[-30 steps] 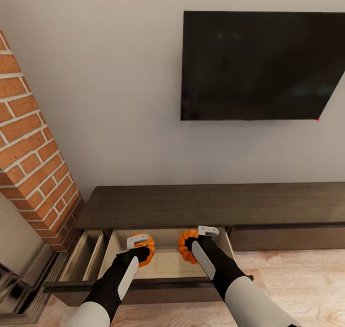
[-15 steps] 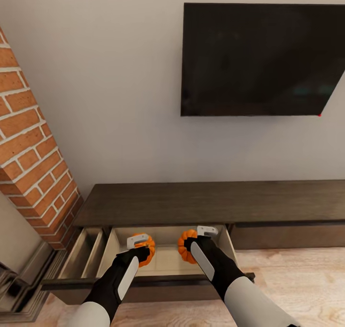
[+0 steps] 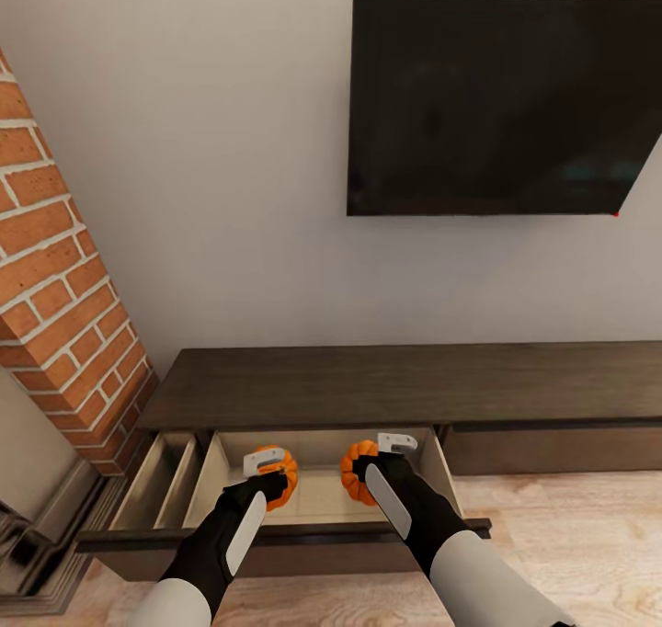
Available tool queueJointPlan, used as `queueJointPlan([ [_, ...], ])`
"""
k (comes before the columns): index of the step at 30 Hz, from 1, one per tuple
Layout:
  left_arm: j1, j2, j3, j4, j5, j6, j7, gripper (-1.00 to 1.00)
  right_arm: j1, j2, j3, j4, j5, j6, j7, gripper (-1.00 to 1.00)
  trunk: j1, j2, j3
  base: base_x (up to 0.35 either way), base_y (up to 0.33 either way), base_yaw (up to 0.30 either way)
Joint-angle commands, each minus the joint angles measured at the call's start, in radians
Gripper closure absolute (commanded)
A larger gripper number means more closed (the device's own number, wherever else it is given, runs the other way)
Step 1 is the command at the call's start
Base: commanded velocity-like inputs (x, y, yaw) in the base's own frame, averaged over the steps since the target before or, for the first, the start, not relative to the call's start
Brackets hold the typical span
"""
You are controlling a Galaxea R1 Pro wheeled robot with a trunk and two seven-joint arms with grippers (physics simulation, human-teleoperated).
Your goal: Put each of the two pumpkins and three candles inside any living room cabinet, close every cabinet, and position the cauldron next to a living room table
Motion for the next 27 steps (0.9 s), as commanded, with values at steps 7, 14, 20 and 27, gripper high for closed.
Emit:
queueJointPlan([
  [7,0.0,0.0,-0.001,-0.001,0.009,-0.001,0.011,1.0,-0.001,0.0,0.002,-0.001,-0.007,0.003,-0.008,1.0,0.0,0.0,-0.001,0.041,0.016,0.0],
  [14,0.0,0.0,-0.002,0.0,0.009,-0.001,0.011,1.0,-0.001,0.0,0.002,-0.001,-0.007,0.004,-0.008,1.0,0.0,0.0,-0.001,0.07,0.021,0.0],
  [20,0.0,0.0,-0.002,0.0,0.008,-0.002,0.011,1.0,-0.002,0.0,0.004,0.0,-0.013,0.018,-0.004,1.0,0.0,0.0,-0.001,0.068,0.018,0.0],
  [27,0.0,0.0,-0.002,0.0,0.008,-0.02,0.011,1.0,-0.002,0.0,0.005,0.002,-0.017,0.037,-0.005,1.0,0.0,0.0,-0.001,0.003,0.001,0.0],
])
